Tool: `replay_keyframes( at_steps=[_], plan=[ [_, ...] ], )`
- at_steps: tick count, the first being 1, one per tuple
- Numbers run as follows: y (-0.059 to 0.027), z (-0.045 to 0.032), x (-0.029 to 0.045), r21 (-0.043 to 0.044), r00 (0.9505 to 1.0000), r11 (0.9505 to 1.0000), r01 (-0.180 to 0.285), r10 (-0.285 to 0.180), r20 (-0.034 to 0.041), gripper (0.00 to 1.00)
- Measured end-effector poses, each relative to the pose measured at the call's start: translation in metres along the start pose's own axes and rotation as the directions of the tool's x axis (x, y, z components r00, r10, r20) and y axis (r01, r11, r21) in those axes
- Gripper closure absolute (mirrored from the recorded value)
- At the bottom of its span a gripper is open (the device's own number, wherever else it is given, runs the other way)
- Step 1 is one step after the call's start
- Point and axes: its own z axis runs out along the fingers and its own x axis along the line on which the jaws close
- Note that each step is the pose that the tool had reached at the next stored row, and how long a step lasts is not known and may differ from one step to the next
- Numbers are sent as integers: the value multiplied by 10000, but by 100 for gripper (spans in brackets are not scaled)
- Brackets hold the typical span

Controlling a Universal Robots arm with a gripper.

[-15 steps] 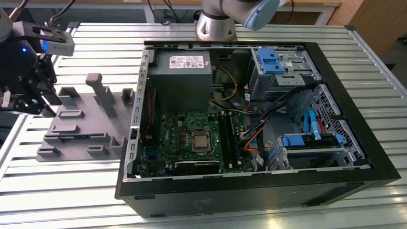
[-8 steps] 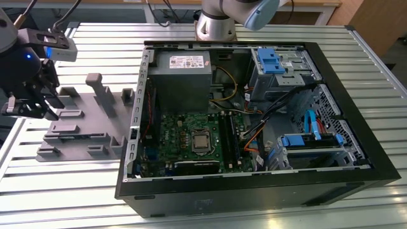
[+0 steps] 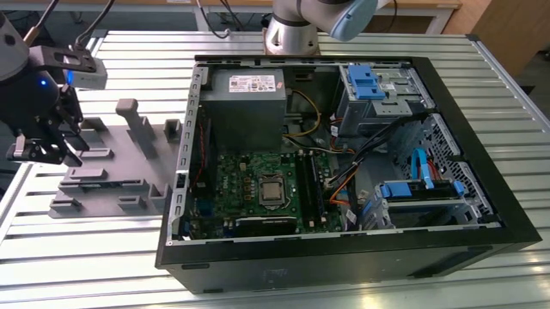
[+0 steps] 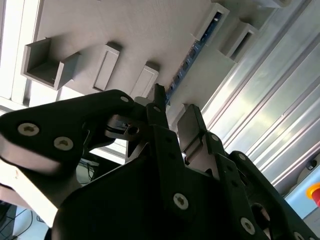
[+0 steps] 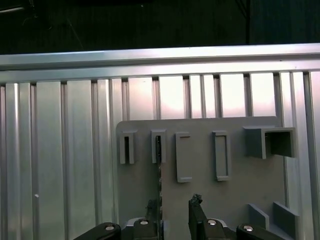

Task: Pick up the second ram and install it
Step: 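Pick up the second ram and move it above second insertion slot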

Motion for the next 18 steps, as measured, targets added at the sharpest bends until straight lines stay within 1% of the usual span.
replay_keyframes(
  at_steps=[3, 8, 9, 12, 18],
  plan=[
    [1, 7, 1, 3, 10000, 10000, -1, 1, -37, 62],
    [-1, 43, 8, 5, 10000, 10000, -1, 1, -42, 61],
    [-1, 52, 10, 5, 10000, 10000, -1, 1, -43, 55],
    [-2, 91, 17, 6, 10000, 10000, -1, 1, -42, 55],
    [-5, 194, 48, 22, 10000, 10000, -1, 1, -42, 55]
  ],
)
